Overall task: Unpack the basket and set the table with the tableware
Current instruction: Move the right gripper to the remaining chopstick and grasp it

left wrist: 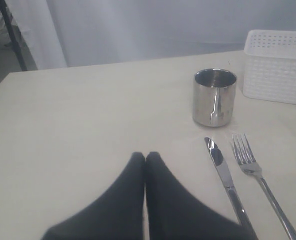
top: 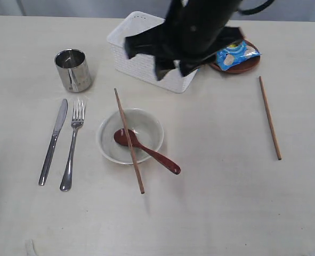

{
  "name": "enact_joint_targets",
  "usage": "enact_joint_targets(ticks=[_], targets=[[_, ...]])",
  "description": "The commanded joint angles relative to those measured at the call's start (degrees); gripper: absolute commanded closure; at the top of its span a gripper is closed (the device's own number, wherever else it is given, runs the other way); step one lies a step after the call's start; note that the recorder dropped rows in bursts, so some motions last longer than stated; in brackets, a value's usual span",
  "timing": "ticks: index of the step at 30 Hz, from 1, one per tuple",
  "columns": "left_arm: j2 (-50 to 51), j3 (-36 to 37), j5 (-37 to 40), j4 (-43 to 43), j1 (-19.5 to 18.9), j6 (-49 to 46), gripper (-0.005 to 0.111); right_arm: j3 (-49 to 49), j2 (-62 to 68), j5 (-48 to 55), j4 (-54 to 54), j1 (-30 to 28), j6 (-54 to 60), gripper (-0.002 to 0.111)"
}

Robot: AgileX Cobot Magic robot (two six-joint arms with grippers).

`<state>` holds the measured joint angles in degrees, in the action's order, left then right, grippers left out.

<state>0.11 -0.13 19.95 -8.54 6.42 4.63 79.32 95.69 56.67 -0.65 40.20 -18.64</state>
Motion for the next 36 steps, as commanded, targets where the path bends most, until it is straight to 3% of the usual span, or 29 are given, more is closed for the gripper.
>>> enact_joint_targets(ticks=[1, 5, 9, 26, 29, 34, 36], targets=[[-0.11, 0.13, -0.03, -0.25, 0.35, 0.13, 0.107, -0.59, -2.72, 7.33, 10.02, -11.21, 0.02, 0.07], [-0.11, 0.13, -0.03, -0.25, 0.35, 0.13, 0.107, -7.48, -0.1, -4.65, 10.18, -25.39, 2.48, 0.072], [-0.11, 0.13, -0.03, -0.25, 0.35, 0.13, 0.107, -11.15, 5.89, -13.16, 9.81, -31.51, 3.07, 0.072], [-0.11, 0.13, -0.03, -0.25, 0.35, 0.13, 0.107, -11.28, 21.56, -16.24, 4.29, -35.45, 7.79, 0.072], [-0.11, 0.13, -0.03, -0.25, 0.35, 0.13, 0.107, -11.28, 22.7, -16.33, -2.13, -36.11, 14.13, 0.079], [-0.11, 0.13, -0.03, -0.25, 0.35, 0.13, 0.107, -11.28, 24.45, -15.96, -8.49, -36.11, 21.84, 0.108], [-0.11, 0.13, -0.03, -0.25, 0.35, 0.13, 0.107, -11.28, 24.45, -15.96, -8.27, -36.11, 21.47, 0.109]])
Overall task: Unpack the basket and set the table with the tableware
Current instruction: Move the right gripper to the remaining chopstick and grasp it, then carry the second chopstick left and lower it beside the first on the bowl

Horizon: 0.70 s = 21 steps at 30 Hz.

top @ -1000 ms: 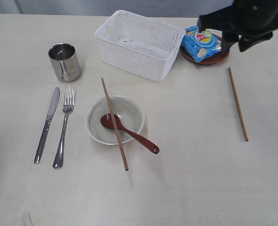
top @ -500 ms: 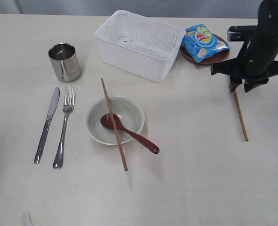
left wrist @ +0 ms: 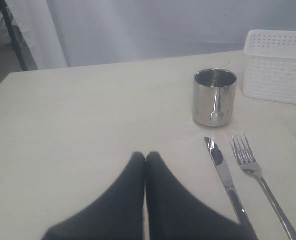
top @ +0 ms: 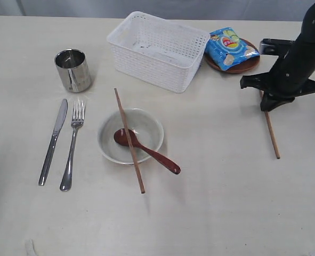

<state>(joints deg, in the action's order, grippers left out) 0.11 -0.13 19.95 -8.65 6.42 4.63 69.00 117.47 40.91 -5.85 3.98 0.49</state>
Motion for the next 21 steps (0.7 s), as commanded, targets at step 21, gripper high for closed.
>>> enact_joint_targets(ticks=[21], targets=[[-0.11, 0.13, -0.03, -0.15, 0.35, 0.13, 0.107, -0.43, -24.13, 10.62, -14.04, 18.31, -0.49, 0.109]])
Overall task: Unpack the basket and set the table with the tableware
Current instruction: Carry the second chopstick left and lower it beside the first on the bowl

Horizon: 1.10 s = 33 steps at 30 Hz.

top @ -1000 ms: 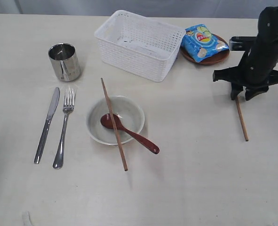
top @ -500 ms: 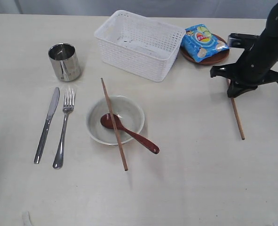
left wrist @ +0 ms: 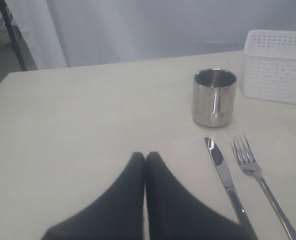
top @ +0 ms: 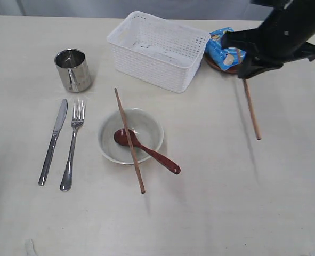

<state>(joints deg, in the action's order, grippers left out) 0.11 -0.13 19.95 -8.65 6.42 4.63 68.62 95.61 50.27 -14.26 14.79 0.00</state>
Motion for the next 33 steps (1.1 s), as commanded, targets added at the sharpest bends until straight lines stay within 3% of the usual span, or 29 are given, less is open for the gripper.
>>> enact_joint_targets(ticks=[1, 9, 14, 19, 33], targets=[[-0.11, 0.13, -0.03, 0.29, 0.35, 0.13, 0.107, 0.18, -2.27, 1.16, -7.85, 9.67, 0.0, 0.109], [-0.11, 0.13, -0.03, 0.29, 0.35, 0.13, 0.107, 11.12, 10.21, 3.25, -11.7, 25.4, -3.84, 0.109], [-0.11, 0.13, -0.03, 0.29, 0.35, 0.13, 0.107, 14.87, 16.03, 5.17, -9.74, 25.29, -7.27, 0.109], [-0.11, 0.13, -0.03, 0.2, 0.35, 0.13, 0.107, 14.87, 16.15, 3.31, 1.08, 25.29, -16.54, 0.109], [-0.11, 0.13, -0.03, 0.08, 0.35, 0.13, 0.107, 9.97, 16.15, -2.28, -7.58, 25.4, -12.42, 0.109]])
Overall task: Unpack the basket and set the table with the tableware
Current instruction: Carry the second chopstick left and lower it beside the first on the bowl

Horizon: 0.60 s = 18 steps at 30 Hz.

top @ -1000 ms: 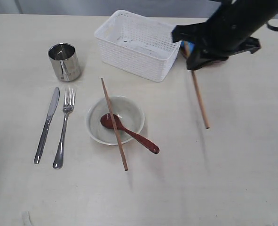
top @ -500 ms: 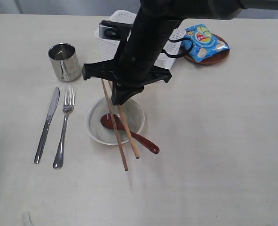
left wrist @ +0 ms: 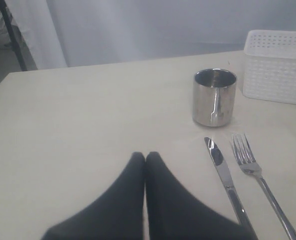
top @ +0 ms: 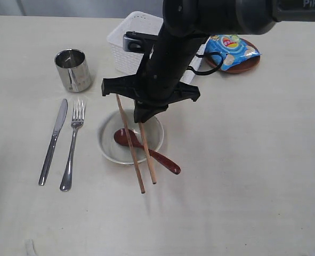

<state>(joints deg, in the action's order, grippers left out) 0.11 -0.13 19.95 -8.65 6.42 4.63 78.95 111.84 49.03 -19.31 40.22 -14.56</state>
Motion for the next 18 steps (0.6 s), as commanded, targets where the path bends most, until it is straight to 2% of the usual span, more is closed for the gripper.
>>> enact_joint_targets(ticks=[1, 18], targets=[[-0.11, 0.13, -0.03, 0.08, 0.35, 0.13, 0.107, -0.35, -0.09, -1.04, -2.53, -0.03, 2.14, 0.109], [-0.11, 0.13, -0.03, 0.08, 0.35, 0.13, 0.107, -0.35, 0.86, -0.67, -2.01, -0.03, 3.94, 0.109]])
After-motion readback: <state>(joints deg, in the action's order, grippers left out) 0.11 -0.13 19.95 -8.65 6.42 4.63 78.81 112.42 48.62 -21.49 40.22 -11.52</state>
